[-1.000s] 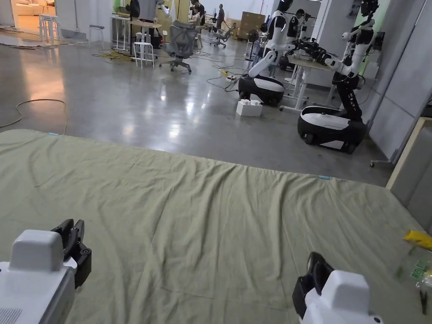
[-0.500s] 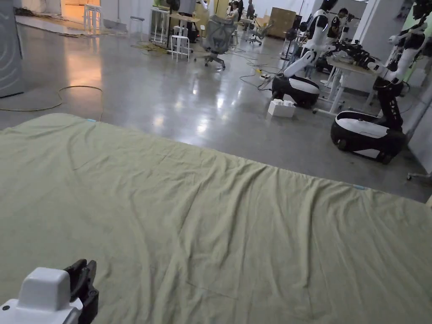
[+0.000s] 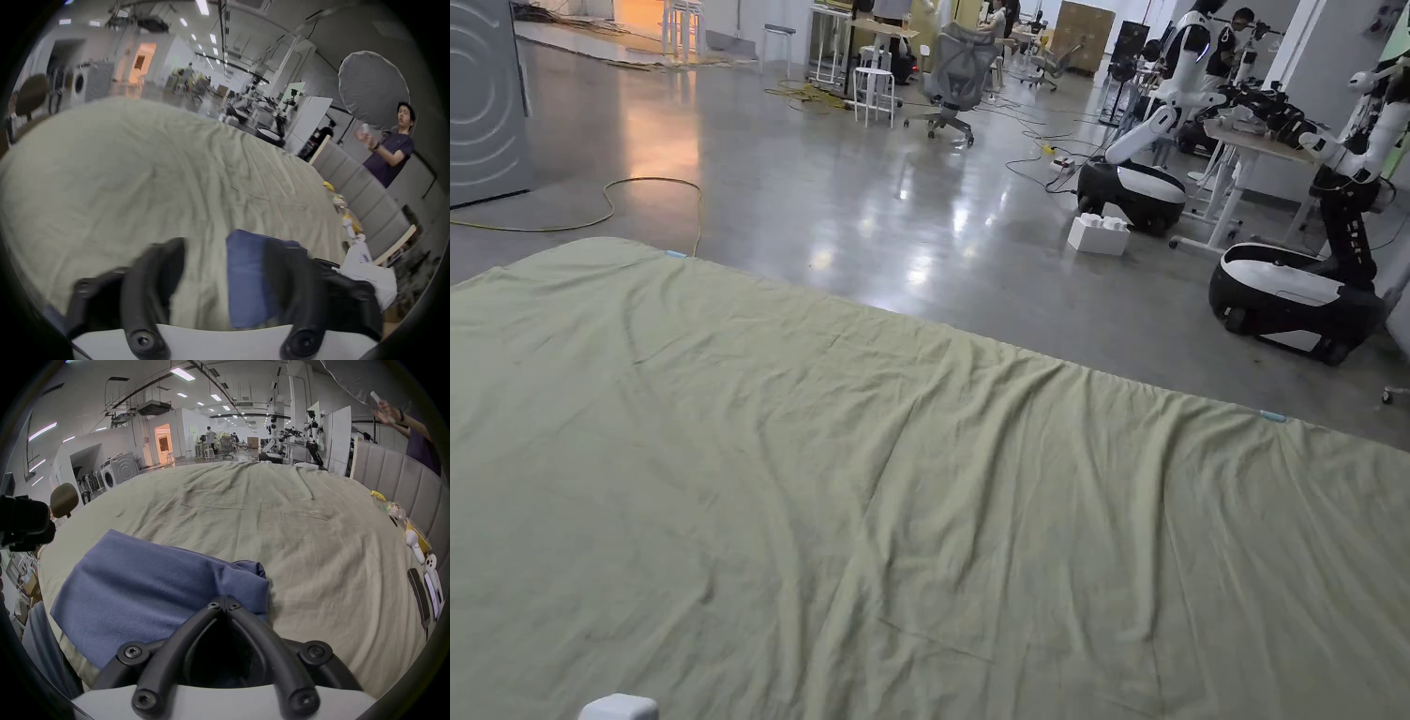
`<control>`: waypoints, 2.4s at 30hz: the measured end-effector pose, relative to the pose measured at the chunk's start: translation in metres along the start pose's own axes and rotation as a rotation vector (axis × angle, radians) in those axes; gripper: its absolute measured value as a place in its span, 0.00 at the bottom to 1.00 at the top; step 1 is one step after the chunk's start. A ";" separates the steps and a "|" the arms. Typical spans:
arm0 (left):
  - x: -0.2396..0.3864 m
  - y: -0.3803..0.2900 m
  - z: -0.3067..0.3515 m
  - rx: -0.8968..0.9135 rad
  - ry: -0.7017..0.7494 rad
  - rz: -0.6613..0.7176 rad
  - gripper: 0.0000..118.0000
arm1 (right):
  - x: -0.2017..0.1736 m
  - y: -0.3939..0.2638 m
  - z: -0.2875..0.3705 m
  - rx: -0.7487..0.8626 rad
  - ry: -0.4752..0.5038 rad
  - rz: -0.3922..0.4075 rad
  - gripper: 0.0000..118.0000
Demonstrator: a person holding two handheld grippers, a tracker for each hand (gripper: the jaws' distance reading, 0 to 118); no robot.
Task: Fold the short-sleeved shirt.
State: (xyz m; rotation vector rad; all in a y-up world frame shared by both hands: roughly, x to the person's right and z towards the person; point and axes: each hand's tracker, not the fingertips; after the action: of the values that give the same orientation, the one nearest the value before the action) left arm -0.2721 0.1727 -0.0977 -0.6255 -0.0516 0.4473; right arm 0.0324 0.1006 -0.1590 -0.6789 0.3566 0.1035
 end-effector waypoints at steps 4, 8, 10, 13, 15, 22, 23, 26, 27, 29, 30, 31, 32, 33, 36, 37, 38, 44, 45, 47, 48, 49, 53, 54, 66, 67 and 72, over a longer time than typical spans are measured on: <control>-0.016 0.006 -0.028 -0.123 -0.160 0.100 0.90 | 0.001 -0.004 -0.001 0.009 0.005 0.009 0.00; -0.027 0.006 -0.059 -0.257 -0.280 0.158 0.91 | -0.005 -0.008 0.002 0.034 -0.012 0.110 0.00; -0.031 -0.001 -0.079 -0.366 -0.370 0.215 0.90 | -0.006 -0.009 0.001 0.038 -0.013 0.115 0.00; -0.037 -0.013 -0.110 -0.475 -0.449 0.306 0.88 | -0.004 -0.009 0.001 0.040 -0.011 0.108 0.00; -0.039 -0.027 -0.125 -0.485 -0.500 0.358 0.87 | -0.004 -0.009 0.001 0.039 -0.009 0.110 0.00; -0.052 -0.036 -0.137 -0.458 -0.470 0.484 0.35 | -0.004 -0.009 0.001 0.041 -0.008 0.111 0.00; -0.054 -0.039 -0.135 -0.447 -0.488 0.479 0.32 | -0.005 -0.010 0.000 0.040 -0.011 0.113 0.00; -0.045 -0.035 -0.129 -0.458 -0.481 0.462 0.25 | -0.006 -0.011 0.000 0.042 -0.015 0.116 0.00; -0.044 -0.035 -0.128 -0.453 -0.482 0.463 0.24 | -0.006 -0.011 0.000 0.044 -0.016 0.117 0.00; -0.041 -0.034 -0.124 -0.449 -0.483 0.460 0.23 | -0.007 -0.011 0.001 0.045 -0.017 0.118 0.00; -0.044 -0.031 -0.125 -0.442 -0.487 0.452 0.23 | -0.007 -0.010 0.001 0.044 -0.018 0.124 0.00; -0.042 -0.029 -0.122 -0.436 -0.490 0.446 0.23 | -0.008 -0.010 0.002 0.045 -0.019 0.132 0.00; -0.041 -0.026 -0.119 -0.433 -0.498 0.445 0.22 | -0.010 -0.008 0.002 0.044 -0.022 0.144 0.00; -0.041 -0.023 -0.116 -0.424 -0.515 0.452 0.22 | -0.010 -0.005 0.003 0.043 -0.020 0.154 0.00; -0.043 -0.009 -0.104 -0.406 -0.540 0.424 0.22 | -0.010 0.010 0.009 0.057 -0.016 0.148 0.01; -0.047 -0.003 -0.099 -0.399 -0.545 0.413 0.22 | -0.010 0.016 0.012 0.071 -0.019 0.142 0.01; -0.055 0.004 -0.092 -0.387 -0.550 0.412 0.22 | -0.010 0.026 0.016 0.101 -0.025 0.143 0.01; -0.118 0.050 -0.038 -0.353 -0.490 0.380 0.22 | 0.005 0.097 0.041 0.268 -0.075 0.141 0.00; -0.133 0.058 -0.027 -0.349 -0.466 0.365 0.22 | 0.010 0.111 0.047 0.303 -0.093 0.134 0.01; -0.162 0.074 -0.007 -0.337 -0.415 0.358 0.22 | 0.020 0.133 0.058 0.356 -0.118 0.107 0.01; -0.177 0.082 0.004 -0.328 -0.391 0.358 0.21 | 0.025 0.144 0.063 0.379 -0.132 0.094 0.01; -0.192 0.091 0.014 -0.321 -0.341 0.348 0.22 | 0.030 0.153 0.068 0.399 -0.136 0.082 0.00; -0.252 0.124 0.052 -0.305 -0.236 0.372 0.22 | 0.047 0.180 0.088 0.468 -0.155 0.064 0.00; -0.251 0.133 0.064 -0.303 -0.209 0.374 0.22 | 0.050 0.184 0.092 0.475 -0.163 0.063 0.00; -0.289 0.192 0.111 -0.318 0.117 0.327 0.22 | 0.065 0.183 0.102 0.481 -0.213 0.043 0.00; -0.289 0.191 0.109 -0.329 0.144 0.306 0.22 | 0.065 0.181 0.102 0.478 -0.212 0.041 0.00; -0.292 0.188 0.099 -0.348 0.285 0.292 0.29 | 0.062 0.171 0.098 0.454 -0.212 0.044 0.00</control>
State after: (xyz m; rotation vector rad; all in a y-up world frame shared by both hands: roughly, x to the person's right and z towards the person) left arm -0.6266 0.2403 -0.1007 -1.0414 0.2406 0.6338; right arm 0.0833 0.2934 -0.2127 -0.2082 0.1804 0.1295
